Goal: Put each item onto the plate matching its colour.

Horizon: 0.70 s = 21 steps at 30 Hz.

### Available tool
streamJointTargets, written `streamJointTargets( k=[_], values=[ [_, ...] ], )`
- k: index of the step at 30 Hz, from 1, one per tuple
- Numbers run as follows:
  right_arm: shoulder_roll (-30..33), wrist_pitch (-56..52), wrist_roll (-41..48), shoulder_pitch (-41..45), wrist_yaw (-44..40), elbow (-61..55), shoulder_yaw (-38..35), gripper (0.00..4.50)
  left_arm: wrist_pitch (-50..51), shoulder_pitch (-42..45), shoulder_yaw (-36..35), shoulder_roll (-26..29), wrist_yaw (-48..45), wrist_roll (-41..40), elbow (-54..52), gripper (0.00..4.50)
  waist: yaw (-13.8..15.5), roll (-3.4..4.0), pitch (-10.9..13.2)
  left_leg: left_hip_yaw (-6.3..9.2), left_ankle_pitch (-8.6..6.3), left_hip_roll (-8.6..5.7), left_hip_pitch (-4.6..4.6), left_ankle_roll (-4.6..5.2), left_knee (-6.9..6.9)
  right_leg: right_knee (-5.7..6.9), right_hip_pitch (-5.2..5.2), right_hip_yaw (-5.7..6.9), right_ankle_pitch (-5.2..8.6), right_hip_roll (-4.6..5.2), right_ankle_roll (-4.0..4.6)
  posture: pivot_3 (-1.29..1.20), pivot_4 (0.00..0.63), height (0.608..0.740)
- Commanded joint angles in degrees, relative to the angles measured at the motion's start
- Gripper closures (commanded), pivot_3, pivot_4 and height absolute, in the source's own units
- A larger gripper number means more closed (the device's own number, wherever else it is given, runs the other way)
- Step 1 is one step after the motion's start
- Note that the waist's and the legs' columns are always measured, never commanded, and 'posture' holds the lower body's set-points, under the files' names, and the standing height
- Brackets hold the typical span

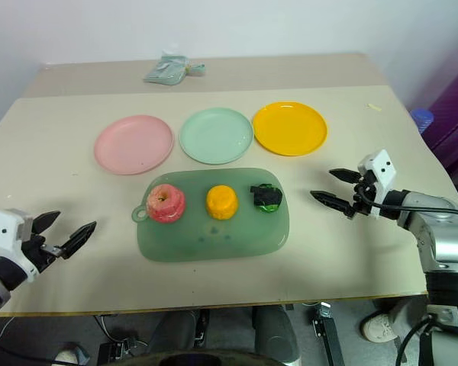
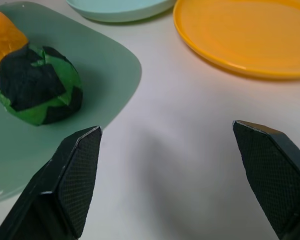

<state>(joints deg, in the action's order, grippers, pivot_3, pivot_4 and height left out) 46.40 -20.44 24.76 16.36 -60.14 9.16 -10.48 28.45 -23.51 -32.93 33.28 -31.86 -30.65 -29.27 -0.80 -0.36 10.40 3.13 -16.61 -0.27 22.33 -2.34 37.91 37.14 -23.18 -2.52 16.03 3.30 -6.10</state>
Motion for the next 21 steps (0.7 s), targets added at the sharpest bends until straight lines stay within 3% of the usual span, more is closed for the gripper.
streamJointTargets(
  k=[1, 12, 21],
  values=[
    [-0.56, 1.39, -0.6, 2.17, -0.34, 0.26, 0.4, 0.23, 0.02, -0.51, -1.59, -0.53, 1.07, -0.59, -2.66, 0.0, -0.01, 0.0, 0.0, 0.0, 0.0, 0.0, 0.0, 0.0, 0.0, 0.0, -0.01, 0.0, 0.0, 0.0, 0.0, 0.0, 0.15, 0.74],
    [-2.86, 2.94, -4.54, 6.88, 5.38, 4.93, 0.78, 0.23, 0.45, 0.61, -1.89, -2.15, 3.21, -3.14, -3.85, 0.0, 0.09, 0.0, 0.0, -0.01, 0.0, -0.02, 0.01, 0.0, 0.02, 0.01, 0.0, 0.0, 0.0, 0.02, 0.0, 0.0, 0.15, 0.74],
    [-1.85, -1.41, -0.76, -0.24, 9.37, -7.8, -4.46, 0.23, 3.66, 14.25, 1.3, 1.19, 1.59, -7.75, 3.28, 0.0, 0.24, 0.01, -0.01, 0.06, 0.0, -0.03, 0.04, 0.0, 0.06, 0.02, 0.01, 0.05, -0.01, -0.01, -0.01, 0.0, 0.15, 0.74]
  ],
)
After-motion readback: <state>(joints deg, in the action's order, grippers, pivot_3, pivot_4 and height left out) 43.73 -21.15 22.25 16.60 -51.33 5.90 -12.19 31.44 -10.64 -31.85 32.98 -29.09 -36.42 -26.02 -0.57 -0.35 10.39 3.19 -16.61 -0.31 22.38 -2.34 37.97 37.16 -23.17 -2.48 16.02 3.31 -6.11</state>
